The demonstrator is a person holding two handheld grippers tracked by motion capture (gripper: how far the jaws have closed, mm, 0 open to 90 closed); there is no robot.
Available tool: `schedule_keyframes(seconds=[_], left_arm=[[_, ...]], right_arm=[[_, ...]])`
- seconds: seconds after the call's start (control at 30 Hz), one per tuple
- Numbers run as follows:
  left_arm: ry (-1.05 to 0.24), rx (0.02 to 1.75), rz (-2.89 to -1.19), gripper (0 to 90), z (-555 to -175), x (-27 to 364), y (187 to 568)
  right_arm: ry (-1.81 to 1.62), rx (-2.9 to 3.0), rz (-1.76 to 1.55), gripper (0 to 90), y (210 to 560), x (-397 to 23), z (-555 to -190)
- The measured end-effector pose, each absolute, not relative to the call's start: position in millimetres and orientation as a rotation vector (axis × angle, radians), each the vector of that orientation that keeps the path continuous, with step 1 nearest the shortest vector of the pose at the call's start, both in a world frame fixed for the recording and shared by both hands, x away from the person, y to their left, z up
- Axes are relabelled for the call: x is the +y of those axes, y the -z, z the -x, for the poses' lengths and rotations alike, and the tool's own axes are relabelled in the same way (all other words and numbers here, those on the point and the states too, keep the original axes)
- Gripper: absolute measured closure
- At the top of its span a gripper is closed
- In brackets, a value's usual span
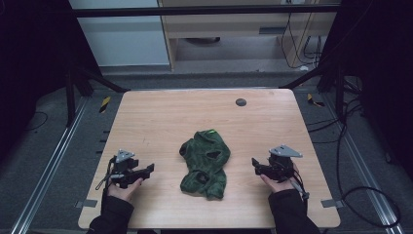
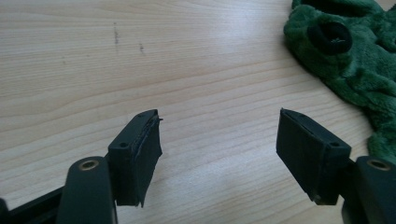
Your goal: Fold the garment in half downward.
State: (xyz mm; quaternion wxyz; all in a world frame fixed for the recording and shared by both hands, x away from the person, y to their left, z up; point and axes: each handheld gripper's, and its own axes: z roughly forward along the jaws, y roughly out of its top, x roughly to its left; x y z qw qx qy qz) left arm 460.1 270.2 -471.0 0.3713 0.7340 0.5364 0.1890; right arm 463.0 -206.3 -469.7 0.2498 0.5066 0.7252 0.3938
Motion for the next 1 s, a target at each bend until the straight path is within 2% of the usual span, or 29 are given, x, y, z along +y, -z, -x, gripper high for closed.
schedule_keyframes(seconds=[0.6, 1.0], left_arm=[[-0.469, 1.282, -1.905, 31.3, -465, 255, 454], [-0.466, 1.247, -1.909, 30.7, -479, 246, 442]], right_arm=[[-1.172, 2.064, -1.346, 32.0, 463, -188, -469], [-1.231, 2.032, -1.316, 32.9, 445, -187, -479]])
